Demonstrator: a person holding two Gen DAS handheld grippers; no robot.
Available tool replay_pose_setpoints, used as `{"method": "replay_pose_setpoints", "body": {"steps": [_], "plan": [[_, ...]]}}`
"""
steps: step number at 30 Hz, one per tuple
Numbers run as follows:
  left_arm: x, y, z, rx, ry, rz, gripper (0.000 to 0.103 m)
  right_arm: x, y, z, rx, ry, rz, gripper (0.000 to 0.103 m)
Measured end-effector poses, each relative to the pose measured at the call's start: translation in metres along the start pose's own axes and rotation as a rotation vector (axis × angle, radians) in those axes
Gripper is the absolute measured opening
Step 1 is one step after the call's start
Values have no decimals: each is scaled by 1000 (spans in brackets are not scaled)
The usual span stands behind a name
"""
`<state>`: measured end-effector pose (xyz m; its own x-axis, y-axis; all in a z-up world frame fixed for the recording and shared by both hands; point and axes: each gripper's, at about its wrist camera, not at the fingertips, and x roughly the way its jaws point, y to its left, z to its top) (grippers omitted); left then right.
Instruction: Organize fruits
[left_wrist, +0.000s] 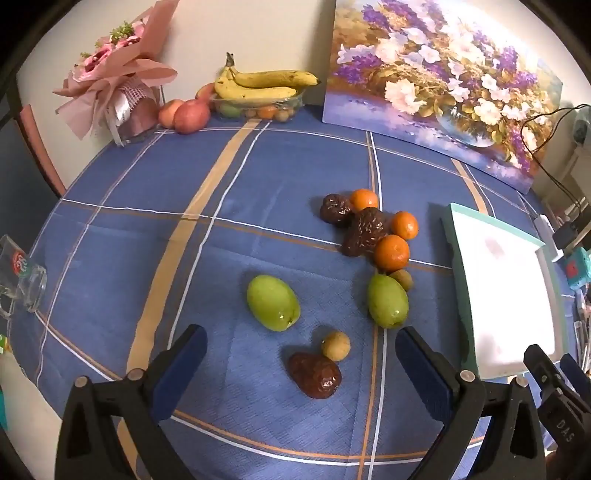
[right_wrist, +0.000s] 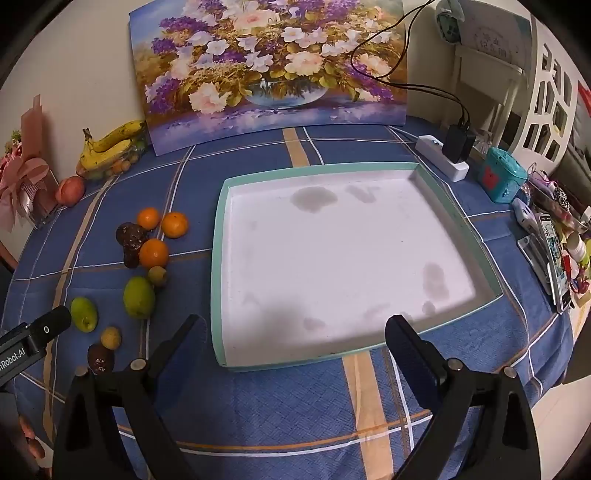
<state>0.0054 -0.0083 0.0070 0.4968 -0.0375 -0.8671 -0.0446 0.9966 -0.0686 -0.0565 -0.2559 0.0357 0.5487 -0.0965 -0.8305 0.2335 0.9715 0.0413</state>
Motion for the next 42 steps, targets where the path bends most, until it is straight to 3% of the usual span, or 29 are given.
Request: {"method": "replay_pose_setpoints", "body": {"steps": [11,42], "plan": [[8,-6,-3,72,36,27,103,0,-2,1,-2,-4,-11,97],[12,-3,-5,63,60,19,103,-1,1,0,-8,0,-13,97]]}}
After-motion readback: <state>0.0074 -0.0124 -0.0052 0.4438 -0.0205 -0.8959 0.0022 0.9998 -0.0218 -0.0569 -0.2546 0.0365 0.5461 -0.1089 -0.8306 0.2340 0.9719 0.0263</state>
